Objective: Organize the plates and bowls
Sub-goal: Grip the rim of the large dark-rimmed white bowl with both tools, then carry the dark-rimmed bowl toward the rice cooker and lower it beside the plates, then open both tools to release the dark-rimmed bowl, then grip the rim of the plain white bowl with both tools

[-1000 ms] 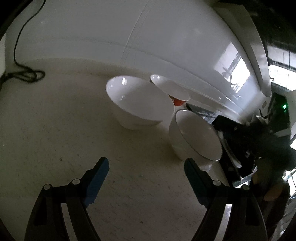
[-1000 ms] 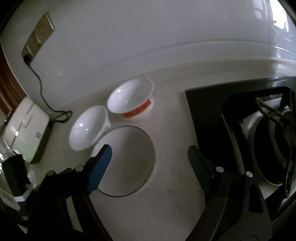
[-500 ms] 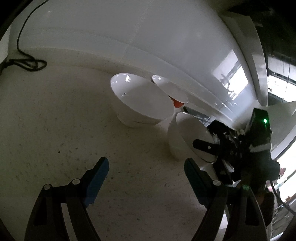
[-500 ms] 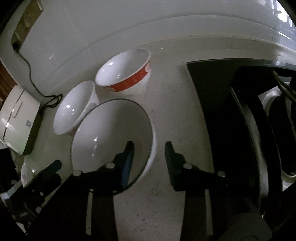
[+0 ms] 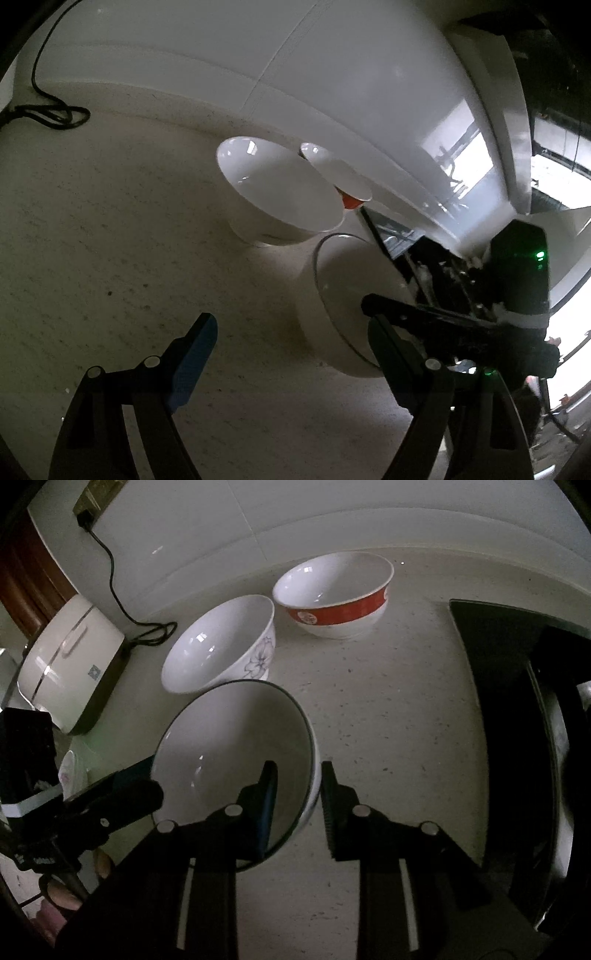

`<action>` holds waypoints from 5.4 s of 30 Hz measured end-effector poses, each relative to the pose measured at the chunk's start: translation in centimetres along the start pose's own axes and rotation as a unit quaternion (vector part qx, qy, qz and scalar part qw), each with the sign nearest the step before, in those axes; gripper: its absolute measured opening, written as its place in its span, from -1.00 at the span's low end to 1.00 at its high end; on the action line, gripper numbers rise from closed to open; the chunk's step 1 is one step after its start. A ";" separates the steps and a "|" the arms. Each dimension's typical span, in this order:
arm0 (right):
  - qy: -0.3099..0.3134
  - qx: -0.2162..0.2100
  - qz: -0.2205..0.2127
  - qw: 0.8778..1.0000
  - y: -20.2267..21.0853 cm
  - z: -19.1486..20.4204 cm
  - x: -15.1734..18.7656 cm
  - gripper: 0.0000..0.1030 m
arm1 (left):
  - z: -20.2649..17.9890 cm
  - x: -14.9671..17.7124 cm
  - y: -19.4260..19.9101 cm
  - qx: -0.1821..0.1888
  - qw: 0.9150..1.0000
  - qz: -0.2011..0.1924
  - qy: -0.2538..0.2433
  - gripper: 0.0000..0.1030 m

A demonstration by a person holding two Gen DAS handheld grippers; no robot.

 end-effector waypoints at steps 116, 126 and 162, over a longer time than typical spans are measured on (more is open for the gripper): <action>-0.018 -0.185 -0.076 0.980 -3.2 14.9 0.1 0.42 | 12.0 -2.6 10.9 -0.276 0.949 -0.112 0.099 0.49; -0.071 -0.172 -0.139 0.973 0.2 10.8 -2.3 0.54 | 6.5 -4.0 12.5 -0.326 0.927 -0.184 -0.030 0.74; -0.095 -0.020 -0.038 0.995 -4.6 3.5 -4.3 -0.51 | -2.1 -3.0 9.6 -0.282 0.913 -0.203 -0.215 0.74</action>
Point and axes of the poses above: each gripper's, at about its wrist camera, not at the fingertips, and y roughly against the way its jaws point, z to its left, x to its underside, the point moved 8 cm from there along -y, roughly the way its jaws point, and after that the axes turned 3 degrees about -y, right-handed, at the moved point
